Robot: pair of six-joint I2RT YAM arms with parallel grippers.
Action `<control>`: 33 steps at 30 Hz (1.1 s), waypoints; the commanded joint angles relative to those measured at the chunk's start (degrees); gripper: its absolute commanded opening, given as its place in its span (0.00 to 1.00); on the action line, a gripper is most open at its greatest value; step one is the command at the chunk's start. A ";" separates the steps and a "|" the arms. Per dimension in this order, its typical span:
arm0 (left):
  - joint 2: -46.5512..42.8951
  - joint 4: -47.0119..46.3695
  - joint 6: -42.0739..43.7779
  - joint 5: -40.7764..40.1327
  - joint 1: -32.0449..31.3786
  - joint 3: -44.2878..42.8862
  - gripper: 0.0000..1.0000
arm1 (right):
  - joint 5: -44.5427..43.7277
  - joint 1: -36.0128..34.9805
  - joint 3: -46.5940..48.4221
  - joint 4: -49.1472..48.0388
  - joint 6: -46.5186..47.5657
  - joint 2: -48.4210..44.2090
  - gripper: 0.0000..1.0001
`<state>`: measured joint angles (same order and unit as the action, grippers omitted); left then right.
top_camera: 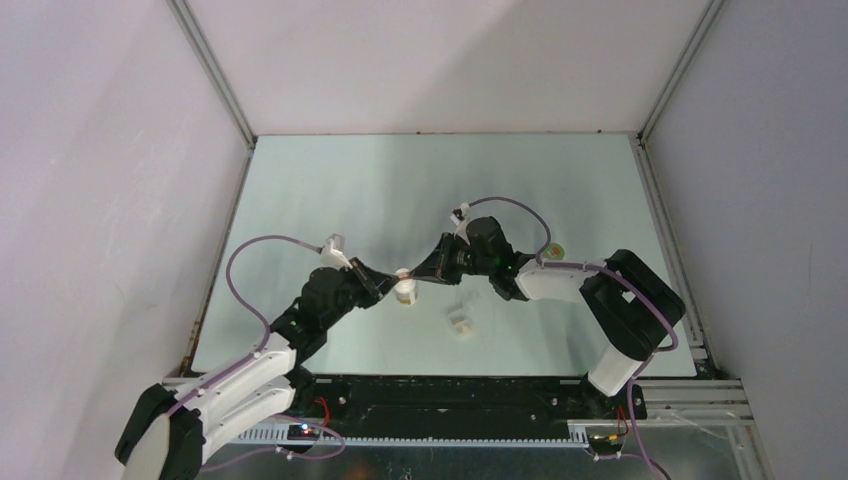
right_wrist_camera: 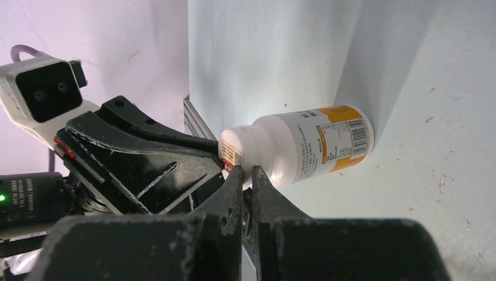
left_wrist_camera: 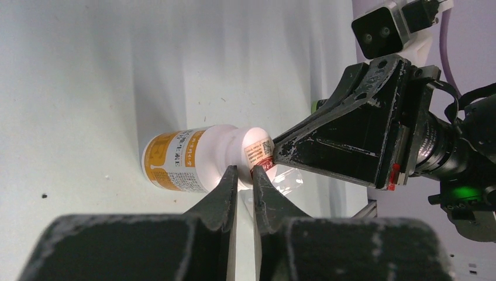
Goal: Sort the pills into containers
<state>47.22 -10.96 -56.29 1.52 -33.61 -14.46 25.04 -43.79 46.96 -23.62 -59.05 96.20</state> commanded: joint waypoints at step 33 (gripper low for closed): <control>1.18 7.94 6.71 -3.06 -0.27 -3.76 0.30 | -8.28 -3.98 10.53 22.93 11.36 0.35 0.40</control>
<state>47.70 -7.86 -51.94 -0.43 -33.85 -16.80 17.34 -47.68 56.03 -4.29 -50.09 95.20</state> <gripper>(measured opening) 0.297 0.400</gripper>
